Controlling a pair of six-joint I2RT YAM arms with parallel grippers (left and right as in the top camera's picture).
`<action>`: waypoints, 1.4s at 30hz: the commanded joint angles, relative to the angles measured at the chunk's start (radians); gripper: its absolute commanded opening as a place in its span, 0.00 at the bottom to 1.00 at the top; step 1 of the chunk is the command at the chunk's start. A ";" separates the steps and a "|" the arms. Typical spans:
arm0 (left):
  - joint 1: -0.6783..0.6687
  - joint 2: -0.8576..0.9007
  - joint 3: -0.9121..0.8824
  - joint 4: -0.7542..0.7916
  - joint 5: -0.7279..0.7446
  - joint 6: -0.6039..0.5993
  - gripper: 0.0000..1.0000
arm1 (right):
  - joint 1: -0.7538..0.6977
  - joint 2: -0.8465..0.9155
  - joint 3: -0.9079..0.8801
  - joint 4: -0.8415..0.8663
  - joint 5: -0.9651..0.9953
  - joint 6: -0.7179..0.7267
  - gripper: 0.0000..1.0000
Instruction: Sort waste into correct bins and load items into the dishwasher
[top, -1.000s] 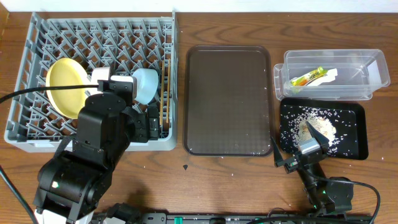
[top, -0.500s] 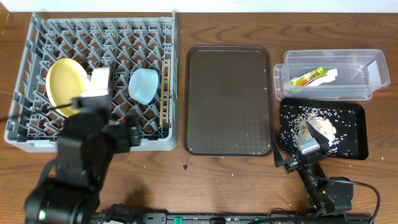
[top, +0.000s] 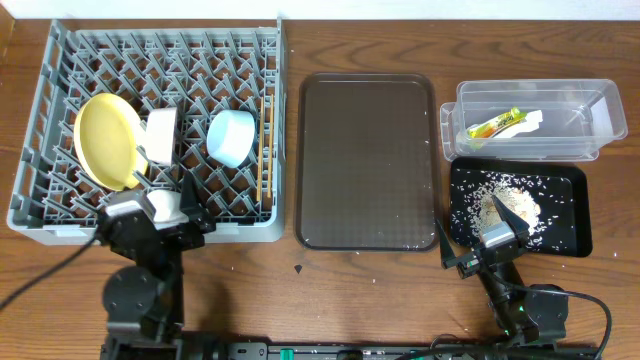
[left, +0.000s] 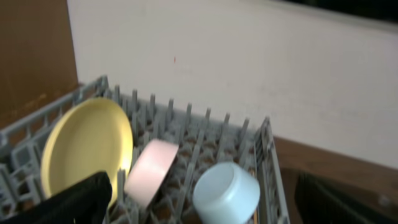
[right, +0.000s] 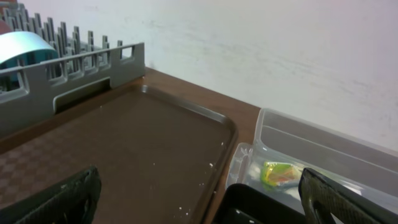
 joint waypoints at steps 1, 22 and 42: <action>0.015 -0.078 -0.115 0.069 0.027 0.005 0.94 | -0.007 -0.003 -0.001 -0.005 0.009 0.015 0.99; 0.015 -0.282 -0.449 0.221 0.029 0.006 0.94 | -0.007 -0.003 -0.001 -0.005 0.009 0.015 0.99; 0.015 -0.259 -0.449 0.101 0.029 0.006 0.94 | -0.007 -0.003 -0.001 -0.005 0.009 0.015 0.99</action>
